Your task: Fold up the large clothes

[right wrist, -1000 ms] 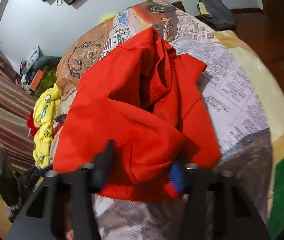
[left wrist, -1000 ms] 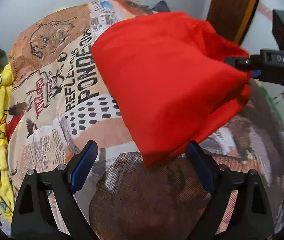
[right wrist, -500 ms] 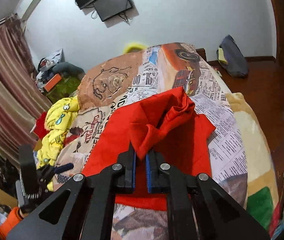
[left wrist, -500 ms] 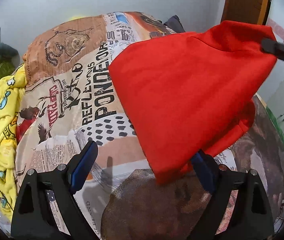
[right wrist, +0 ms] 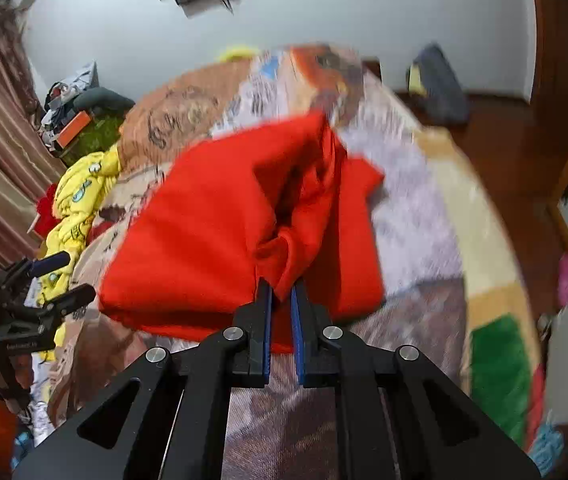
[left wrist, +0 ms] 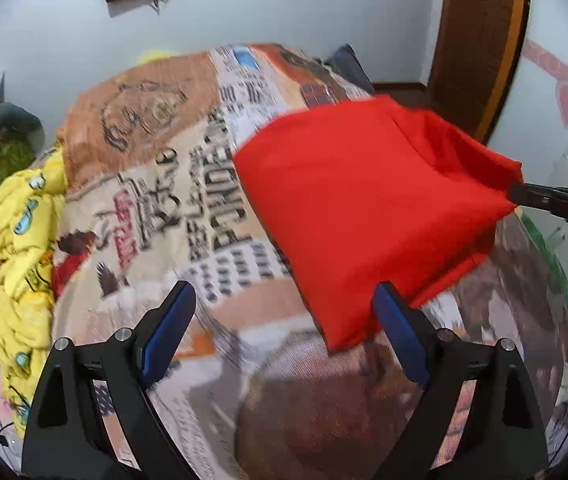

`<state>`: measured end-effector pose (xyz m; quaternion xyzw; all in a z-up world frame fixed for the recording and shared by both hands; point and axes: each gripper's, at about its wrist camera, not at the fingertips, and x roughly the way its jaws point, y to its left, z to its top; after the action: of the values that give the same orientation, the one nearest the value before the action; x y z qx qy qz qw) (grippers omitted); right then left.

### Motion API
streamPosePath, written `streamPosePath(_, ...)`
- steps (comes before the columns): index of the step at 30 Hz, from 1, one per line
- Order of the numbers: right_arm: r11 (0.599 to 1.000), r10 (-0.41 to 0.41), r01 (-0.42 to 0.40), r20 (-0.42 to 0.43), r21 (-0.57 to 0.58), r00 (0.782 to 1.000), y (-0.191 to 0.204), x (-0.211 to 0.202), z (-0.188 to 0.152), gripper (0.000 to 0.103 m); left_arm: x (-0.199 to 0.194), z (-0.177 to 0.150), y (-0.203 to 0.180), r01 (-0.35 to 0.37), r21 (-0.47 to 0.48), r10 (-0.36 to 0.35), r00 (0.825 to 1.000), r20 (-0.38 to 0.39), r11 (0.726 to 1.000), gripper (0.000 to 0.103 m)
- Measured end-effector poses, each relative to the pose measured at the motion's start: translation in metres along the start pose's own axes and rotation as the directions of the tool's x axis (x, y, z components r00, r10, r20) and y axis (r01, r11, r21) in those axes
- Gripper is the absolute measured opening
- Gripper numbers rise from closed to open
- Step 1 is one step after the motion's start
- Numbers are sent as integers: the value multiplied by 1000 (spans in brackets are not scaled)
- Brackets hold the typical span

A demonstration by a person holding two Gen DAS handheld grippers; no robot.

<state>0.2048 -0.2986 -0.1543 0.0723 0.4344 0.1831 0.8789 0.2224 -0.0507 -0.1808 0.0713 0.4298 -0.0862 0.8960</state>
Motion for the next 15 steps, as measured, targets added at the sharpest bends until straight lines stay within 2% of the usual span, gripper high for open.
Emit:
streamPosePath(4,999,-28,30,86,-30,996,11,-20,11,9,4,19,12,-11,-41,12,1000,16,999,91)
streamPosePath(7,999,11,-7,107,-43,994,18,-23,23,9,15,30,16,8,-70,-8,1000,8,997,91)
streamPosePath(12,993,97,-96,23,-67,995,33,11,36,10,40,30,5,35,-60,-38,998,-45,998,91)
streamPosePath(15,990,111,-115,-43,-82,993,38,43,37,10,51,21,-4,35,-26,-37,997,-68,999,91)
